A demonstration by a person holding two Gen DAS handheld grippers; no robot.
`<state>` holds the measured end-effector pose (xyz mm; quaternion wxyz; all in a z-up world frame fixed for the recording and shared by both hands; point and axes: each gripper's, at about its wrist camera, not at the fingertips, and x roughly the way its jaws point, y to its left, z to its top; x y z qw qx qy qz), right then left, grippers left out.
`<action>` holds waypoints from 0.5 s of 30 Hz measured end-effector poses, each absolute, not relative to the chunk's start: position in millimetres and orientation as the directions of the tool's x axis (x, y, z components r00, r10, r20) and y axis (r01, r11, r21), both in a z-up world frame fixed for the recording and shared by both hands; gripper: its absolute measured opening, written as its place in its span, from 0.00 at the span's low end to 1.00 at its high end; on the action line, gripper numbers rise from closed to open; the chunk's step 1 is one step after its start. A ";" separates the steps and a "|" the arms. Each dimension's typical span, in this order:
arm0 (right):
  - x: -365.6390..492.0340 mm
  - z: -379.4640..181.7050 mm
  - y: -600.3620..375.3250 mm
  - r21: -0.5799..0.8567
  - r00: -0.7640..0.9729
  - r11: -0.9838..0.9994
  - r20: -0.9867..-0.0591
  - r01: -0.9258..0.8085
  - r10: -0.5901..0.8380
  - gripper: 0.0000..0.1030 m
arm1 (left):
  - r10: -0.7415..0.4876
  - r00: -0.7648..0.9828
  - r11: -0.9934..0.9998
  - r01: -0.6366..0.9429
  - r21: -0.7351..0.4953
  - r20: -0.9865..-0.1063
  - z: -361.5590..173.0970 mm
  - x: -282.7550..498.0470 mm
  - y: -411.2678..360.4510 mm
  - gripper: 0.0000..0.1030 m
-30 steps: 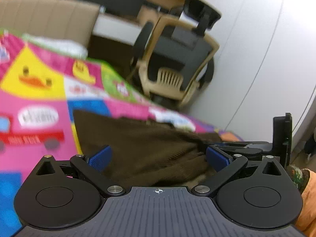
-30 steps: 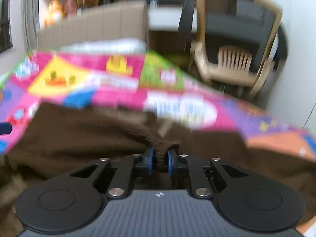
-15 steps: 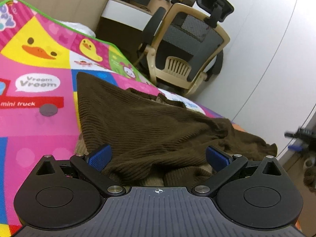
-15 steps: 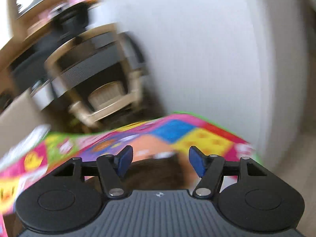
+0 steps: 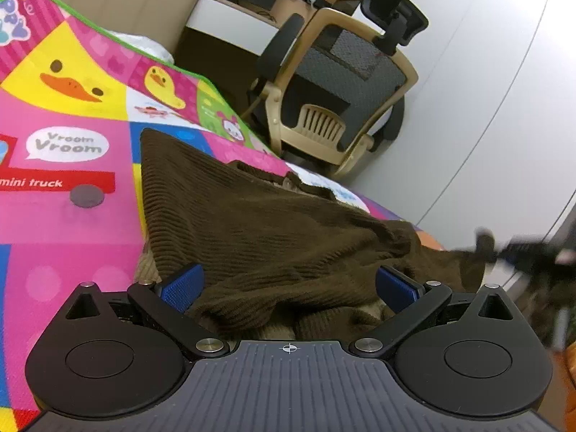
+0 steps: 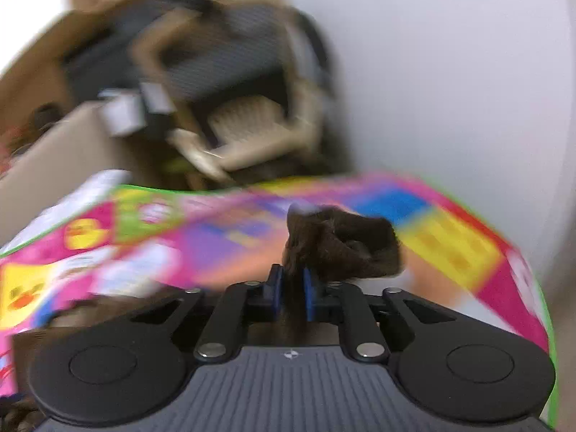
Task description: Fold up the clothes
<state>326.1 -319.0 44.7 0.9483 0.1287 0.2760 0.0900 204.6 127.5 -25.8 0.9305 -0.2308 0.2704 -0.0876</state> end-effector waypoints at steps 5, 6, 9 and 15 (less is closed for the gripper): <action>286.6 133.6 -198.0 0.207 0.806 0.861 -0.302 -0.466 0.509 0.06 | -0.313 0.858 0.816 0.024 -0.578 -0.406 2.6 190.0 153.4 1.00; 283.4 139.2 -173.8 0.195 0.779 0.832 -0.294 -0.519 0.554 0.06 | -0.300 0.872 0.803 0.012 -0.596 -0.386 10.1 184.3 161.8 1.00; 274.9 138.4 -107.9 0.132 0.702 0.762 -0.313 -0.634 0.639 0.06 | -0.223 0.905 0.803 -0.040 -0.595 -0.362 26.7 162.7 186.1 1.00; 271.3 100.4 -89.0 0.117 0.688 0.786 -0.418 -0.607 0.593 0.20 | -0.181 0.896 0.808 -0.099 -0.580 -0.406 20.3 136.0 200.6 1.00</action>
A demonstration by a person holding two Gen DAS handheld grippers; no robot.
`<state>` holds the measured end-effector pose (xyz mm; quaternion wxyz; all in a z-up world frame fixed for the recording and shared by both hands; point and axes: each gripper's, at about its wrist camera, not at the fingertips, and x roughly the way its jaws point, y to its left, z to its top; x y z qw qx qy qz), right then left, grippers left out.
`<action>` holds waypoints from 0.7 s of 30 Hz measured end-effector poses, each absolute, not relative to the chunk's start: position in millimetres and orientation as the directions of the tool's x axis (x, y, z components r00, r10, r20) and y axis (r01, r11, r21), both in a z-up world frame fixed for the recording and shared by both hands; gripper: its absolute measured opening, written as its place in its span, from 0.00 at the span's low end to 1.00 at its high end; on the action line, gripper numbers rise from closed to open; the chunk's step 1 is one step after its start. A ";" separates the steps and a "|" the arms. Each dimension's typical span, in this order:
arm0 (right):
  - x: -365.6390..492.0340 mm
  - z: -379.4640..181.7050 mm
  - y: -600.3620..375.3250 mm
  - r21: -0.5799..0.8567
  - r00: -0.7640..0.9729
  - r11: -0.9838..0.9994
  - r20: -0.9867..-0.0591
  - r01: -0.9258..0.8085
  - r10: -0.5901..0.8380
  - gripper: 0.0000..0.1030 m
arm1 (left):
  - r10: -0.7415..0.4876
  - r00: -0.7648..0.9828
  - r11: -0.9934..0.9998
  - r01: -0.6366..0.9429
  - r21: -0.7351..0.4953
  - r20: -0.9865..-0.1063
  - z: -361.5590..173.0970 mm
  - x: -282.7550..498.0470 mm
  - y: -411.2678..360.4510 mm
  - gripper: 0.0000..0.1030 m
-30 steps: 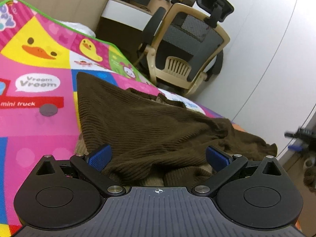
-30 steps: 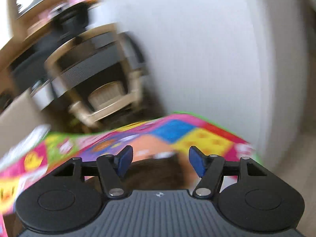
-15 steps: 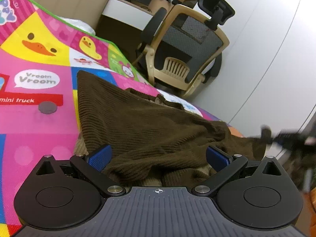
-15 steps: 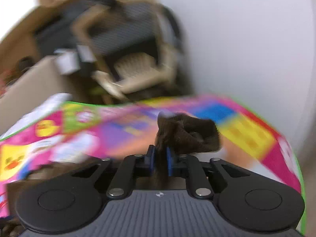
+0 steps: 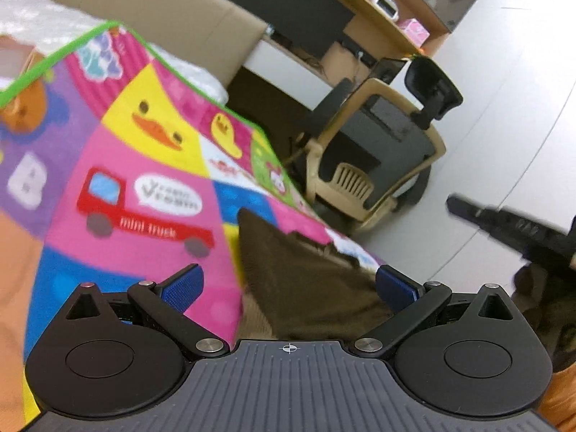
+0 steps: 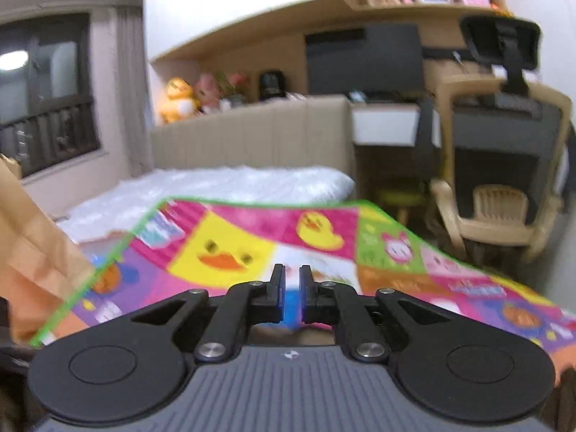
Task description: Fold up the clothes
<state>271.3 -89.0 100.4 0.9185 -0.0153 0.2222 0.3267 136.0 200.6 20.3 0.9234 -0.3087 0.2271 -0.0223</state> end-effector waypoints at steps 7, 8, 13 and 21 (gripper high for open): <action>272.2 40.8 -185.4 -0.041 0.847 0.971 -0.498 -0.235 0.184 0.64 | -0.292 0.840 0.804 -0.044 -0.593 -0.457 4.5 148.6 163.3 1.00; 275.2 32.2 -199.4 -0.086 0.854 0.979 -0.506 -0.186 0.117 0.64 | -0.307 0.833 0.816 -0.018 -0.577 -0.461 4.5 149.0 153.2 1.00; 299.0 -2.4 -242.5 -0.241 0.847 0.970 -0.522 -0.039 -0.096 0.64 | -0.376 0.785 0.871 0.119 -0.476 -0.492 -4.1 149.1 109.6 1.00; 368.6 -33.6 -253.0 -0.228 0.771 0.974 -0.621 -0.002 -0.144 0.45 | -0.370 0.776 0.884 0.126 -0.450 -0.510 -34.3 145.8 94.7 1.00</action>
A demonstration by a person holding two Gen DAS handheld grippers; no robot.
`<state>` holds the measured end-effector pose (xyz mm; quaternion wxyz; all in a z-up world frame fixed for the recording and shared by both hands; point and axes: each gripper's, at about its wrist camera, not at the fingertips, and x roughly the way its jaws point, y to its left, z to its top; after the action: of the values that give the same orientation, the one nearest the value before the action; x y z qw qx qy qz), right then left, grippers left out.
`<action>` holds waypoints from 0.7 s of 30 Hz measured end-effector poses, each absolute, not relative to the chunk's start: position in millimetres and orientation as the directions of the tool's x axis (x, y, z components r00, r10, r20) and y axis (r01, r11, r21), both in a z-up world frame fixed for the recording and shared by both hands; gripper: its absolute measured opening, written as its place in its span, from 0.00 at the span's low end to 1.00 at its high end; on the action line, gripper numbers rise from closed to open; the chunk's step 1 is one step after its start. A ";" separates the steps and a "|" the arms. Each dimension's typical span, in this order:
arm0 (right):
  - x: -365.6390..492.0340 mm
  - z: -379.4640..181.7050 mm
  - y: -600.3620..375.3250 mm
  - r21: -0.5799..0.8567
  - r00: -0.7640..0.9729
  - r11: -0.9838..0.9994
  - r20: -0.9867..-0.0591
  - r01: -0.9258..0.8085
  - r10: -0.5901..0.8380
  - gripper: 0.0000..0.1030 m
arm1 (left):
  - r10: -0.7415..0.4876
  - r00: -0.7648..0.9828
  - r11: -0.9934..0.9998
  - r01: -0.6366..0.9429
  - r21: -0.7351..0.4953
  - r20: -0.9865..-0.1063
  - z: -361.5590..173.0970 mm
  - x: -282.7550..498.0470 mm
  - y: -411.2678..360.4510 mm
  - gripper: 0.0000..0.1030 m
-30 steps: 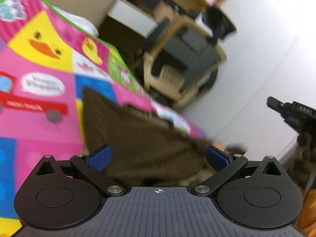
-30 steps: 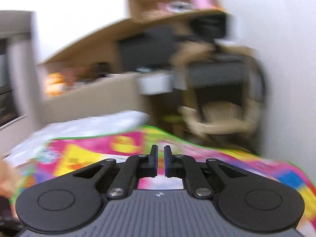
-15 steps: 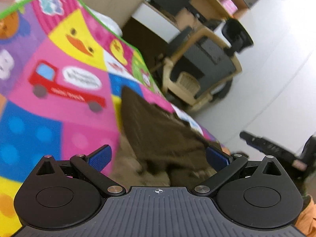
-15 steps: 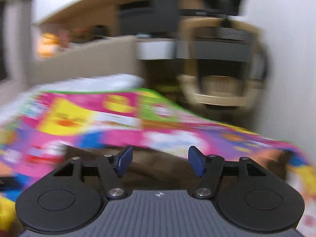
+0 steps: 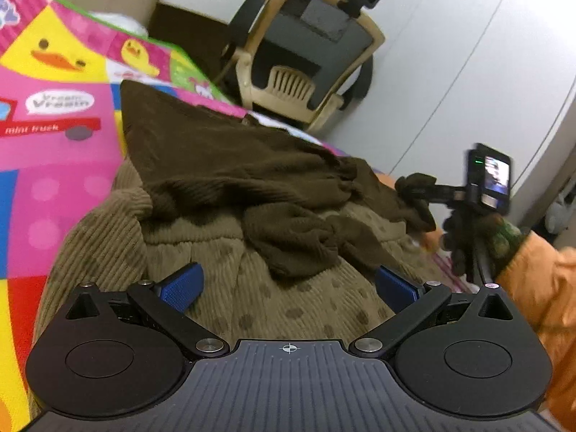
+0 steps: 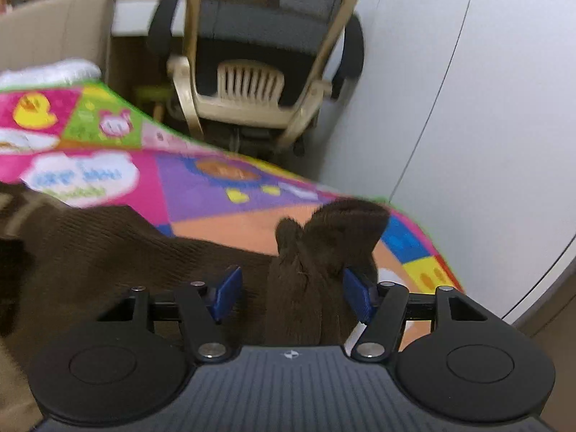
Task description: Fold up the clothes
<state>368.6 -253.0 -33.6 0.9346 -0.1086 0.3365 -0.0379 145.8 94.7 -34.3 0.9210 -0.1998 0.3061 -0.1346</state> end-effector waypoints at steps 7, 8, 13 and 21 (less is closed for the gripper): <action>350.7 10.6 -287.3 0.089 0.810 0.996 -0.586 0.019 0.037 0.09 | -0.398 0.779 0.859 0.132 -0.495 -0.484 -35.7 145.8 100.6 1.00; 342.8 23.7 -282.4 0.128 0.827 0.992 -0.556 -0.017 0.086 0.09 | -0.401 0.779 0.857 0.133 -0.498 -0.483 -35.9 146.0 100.8 1.00; 301.4 82.3 -204.3 0.161 0.839 0.929 -0.399 -0.332 0.369 0.08 | -0.427 0.778 0.831 0.136 -0.540 -0.460 -37.6 147.2 106.5 1.00; 271.6 59.7 -55.9 0.165 0.490 0.627 -0.487 -0.761 0.723 0.26 | -0.424 0.780 0.831 0.134 -0.540 -0.460 -38.3 146.9 105.1 1.00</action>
<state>271.6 -55.9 59.7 0.8623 -0.0364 0.2645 0.4302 146.9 105.1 -38.3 0.9105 -0.2469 0.2941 -0.1531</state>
